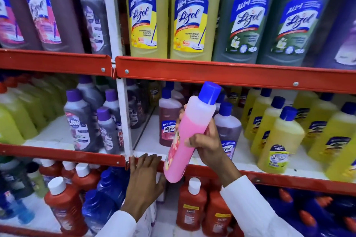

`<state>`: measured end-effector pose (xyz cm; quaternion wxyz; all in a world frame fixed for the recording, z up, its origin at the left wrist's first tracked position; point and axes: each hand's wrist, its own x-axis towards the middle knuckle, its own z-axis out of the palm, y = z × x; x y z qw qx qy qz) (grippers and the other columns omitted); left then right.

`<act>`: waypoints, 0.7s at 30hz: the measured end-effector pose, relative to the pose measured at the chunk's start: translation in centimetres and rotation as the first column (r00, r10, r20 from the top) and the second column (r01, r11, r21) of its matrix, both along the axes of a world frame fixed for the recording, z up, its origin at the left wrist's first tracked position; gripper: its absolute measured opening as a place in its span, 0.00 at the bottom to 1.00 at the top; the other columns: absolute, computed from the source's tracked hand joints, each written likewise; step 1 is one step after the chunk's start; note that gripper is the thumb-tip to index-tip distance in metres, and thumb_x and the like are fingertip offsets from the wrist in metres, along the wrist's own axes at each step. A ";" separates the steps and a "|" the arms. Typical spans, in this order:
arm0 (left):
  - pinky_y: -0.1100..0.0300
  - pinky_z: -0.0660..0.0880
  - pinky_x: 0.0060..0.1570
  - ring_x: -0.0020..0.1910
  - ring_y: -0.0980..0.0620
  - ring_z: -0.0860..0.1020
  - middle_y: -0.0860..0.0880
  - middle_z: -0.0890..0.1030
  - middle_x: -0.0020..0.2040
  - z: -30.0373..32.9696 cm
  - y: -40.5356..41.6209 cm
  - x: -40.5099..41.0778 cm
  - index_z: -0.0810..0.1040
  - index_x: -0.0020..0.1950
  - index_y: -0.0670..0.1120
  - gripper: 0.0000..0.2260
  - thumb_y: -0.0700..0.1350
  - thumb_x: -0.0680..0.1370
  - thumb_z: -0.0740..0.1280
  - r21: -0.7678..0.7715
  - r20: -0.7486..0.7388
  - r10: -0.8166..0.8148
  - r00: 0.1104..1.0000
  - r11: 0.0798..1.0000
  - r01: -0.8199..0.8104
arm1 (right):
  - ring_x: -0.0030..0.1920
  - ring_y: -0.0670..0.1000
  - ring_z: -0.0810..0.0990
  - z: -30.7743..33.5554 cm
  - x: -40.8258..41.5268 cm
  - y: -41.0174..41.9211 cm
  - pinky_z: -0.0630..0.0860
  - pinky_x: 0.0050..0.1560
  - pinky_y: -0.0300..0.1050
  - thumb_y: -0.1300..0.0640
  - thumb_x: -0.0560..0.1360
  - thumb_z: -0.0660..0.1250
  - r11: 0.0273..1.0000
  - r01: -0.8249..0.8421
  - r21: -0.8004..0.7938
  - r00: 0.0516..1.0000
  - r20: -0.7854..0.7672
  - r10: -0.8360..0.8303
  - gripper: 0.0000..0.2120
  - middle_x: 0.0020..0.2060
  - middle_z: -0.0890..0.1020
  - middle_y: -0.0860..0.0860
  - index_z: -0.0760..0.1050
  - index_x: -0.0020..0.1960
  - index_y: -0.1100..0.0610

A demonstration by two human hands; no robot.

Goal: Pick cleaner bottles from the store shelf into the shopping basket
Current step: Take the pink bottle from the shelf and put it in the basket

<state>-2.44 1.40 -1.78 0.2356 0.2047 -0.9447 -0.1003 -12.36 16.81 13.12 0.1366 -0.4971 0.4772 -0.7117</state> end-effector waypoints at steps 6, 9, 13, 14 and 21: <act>0.52 0.73 0.66 0.63 0.52 0.77 0.52 0.81 0.61 3.5 5.5 2.4 0.75 0.64 0.51 0.26 0.40 0.66 0.62 0.360 -0.345 -0.145 0.927 0.892 0.274 | 0.42 0.45 0.81 -2.0 0.7 6.2 0.78 0.42 0.39 0.59 0.58 0.79 0.963 0.182 0.201 0.983 -0.012 -0.183 0.37 0.43 0.81 0.46 0.67 0.62 0.64; 0.62 0.75 0.60 0.62 0.56 0.79 0.59 0.81 0.61 4.7 11.1 3.8 0.73 0.66 0.51 0.29 0.36 0.66 0.68 0.498 -0.439 -0.392 0.808 0.643 0.582 | 0.51 0.45 0.80 -4.6 1.4 10.1 0.79 0.52 0.43 0.59 0.61 0.82 0.928 0.242 0.283 0.970 -0.031 -0.243 0.39 0.53 0.80 0.49 0.66 0.67 0.56; 0.64 0.78 0.53 0.55 0.56 0.82 0.55 0.84 0.56 2.6 17.4 2.7 0.75 0.62 0.50 0.28 0.39 0.66 0.80 0.629 -0.411 -0.385 0.826 0.536 0.563 | 0.62 0.51 0.79 -9.3 2.2 14.8 0.78 0.63 0.58 0.53 0.60 0.83 0.875 0.322 0.362 0.939 -0.007 -0.343 0.43 0.62 0.78 0.52 0.63 0.67 0.50; 0.66 0.78 0.50 0.52 0.59 0.83 0.57 0.85 0.53 1.3 18.6 2.3 0.76 0.60 0.50 0.26 0.39 0.65 0.81 0.672 -0.416 -0.340 0.843 0.510 0.537 | 0.63 0.51 0.79 -10.8 2.3 15.9 0.77 0.64 0.59 0.51 0.60 0.83 0.853 0.344 0.394 0.927 0.000 -0.374 0.43 0.63 0.78 0.50 0.63 0.67 0.50; 0.62 0.81 0.49 0.48 0.62 0.84 0.54 0.87 0.49 -10.5 24.5 -0.5 0.84 0.55 0.49 0.27 0.52 0.56 0.78 0.832 -0.126 -0.242 0.962 0.503 0.236 | 0.64 0.52 0.76 -22.7 1.7 22.7 0.73 0.66 0.50 0.31 0.61 0.75 0.654 0.354 0.668 0.908 -0.077 -0.412 0.45 0.63 0.76 0.51 0.65 0.68 0.53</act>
